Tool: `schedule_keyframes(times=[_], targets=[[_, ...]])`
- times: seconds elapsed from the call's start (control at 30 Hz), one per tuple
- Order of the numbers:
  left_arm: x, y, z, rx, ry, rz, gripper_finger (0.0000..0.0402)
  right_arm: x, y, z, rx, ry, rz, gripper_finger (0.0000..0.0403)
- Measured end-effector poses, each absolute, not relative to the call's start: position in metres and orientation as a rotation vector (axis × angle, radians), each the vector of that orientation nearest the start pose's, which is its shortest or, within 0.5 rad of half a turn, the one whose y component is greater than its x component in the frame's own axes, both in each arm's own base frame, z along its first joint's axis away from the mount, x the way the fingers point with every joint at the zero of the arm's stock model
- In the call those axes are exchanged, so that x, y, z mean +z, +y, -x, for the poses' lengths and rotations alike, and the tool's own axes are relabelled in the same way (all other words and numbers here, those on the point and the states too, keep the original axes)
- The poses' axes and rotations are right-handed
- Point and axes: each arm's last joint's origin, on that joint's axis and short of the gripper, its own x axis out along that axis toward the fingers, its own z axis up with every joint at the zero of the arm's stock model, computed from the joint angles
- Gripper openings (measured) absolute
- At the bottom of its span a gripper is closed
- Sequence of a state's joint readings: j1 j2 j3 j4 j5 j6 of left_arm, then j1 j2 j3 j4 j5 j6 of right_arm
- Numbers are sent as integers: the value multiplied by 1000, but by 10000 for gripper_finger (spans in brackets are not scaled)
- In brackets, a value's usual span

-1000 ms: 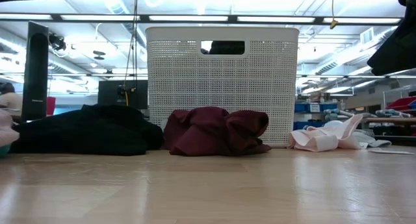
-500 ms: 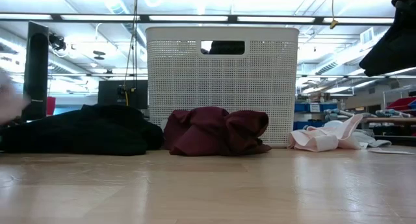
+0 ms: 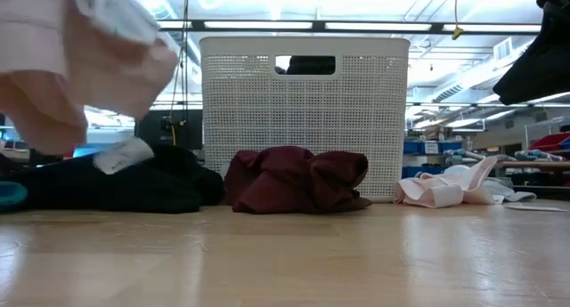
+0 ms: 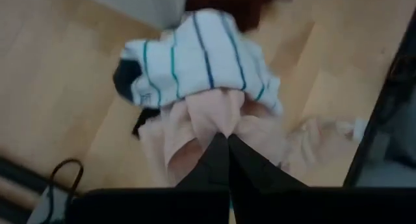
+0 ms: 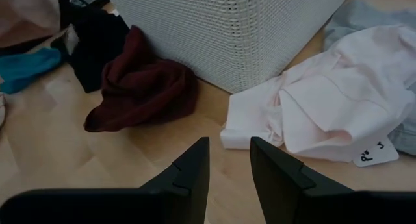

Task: Sort clothes
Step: Put the pink underwear into the laundry bin

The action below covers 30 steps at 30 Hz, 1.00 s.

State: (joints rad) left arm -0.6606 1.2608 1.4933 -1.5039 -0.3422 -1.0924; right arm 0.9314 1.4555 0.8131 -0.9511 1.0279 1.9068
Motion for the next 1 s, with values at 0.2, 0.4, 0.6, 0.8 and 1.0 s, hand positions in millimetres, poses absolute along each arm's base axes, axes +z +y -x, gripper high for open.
schedule_keyframes(times=[0.2,0.4,0.6,0.8,1.0], targets=[[377,-90,-164,424,1099,301,0,184,161,-151,-718,424,-462,111],[374,-100,-182,219,1134,334,0,184,161,-150,-721,426,-454,111],[375,-84,-175,465,1047,240,0,184,161,-150,-722,425,-458,111],[378,-84,-182,402,988,209,0,184,160,-150,-723,425,-458,111],[402,-76,-199,313,823,191,0,184,159,-152,-730,423,-460,111]])
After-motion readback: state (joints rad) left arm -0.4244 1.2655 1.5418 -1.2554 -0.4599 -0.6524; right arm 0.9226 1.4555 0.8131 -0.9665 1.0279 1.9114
